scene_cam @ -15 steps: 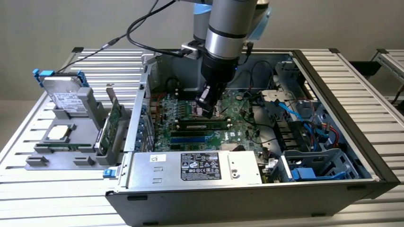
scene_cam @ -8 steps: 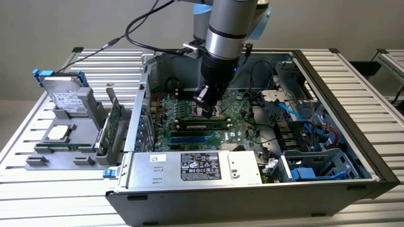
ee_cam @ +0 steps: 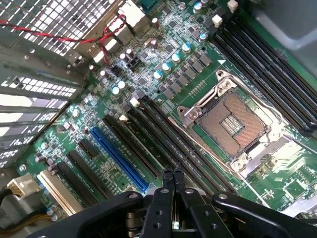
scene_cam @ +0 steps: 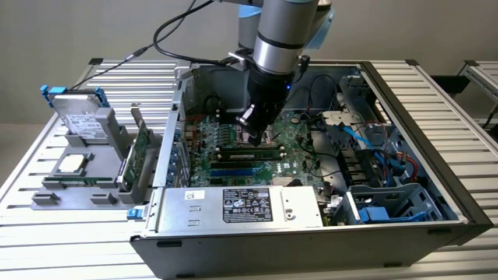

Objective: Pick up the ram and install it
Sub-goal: 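Press down the ram until it locks into place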

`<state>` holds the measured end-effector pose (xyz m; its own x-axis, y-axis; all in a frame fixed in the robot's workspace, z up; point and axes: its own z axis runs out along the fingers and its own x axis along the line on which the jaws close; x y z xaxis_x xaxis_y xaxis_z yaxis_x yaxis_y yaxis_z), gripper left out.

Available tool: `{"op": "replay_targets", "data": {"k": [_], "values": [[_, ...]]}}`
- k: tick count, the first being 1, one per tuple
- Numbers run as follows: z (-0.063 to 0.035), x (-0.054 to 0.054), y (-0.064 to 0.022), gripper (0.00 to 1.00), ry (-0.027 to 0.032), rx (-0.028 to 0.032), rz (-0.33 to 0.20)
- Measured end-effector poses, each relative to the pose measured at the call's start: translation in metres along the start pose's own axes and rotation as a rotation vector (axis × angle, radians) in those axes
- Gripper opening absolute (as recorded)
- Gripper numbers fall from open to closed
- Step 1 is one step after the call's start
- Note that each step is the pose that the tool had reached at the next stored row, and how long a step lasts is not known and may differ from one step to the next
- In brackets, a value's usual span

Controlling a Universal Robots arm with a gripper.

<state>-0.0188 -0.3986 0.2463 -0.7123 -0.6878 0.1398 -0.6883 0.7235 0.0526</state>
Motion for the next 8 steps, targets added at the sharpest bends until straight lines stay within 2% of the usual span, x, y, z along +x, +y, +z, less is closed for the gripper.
{"op": "replay_targets", "data": {"k": [8], "values": [[0.0013,-0.0001,-0.0001,0.10,-0.0038,-0.0137,0.112]]}}
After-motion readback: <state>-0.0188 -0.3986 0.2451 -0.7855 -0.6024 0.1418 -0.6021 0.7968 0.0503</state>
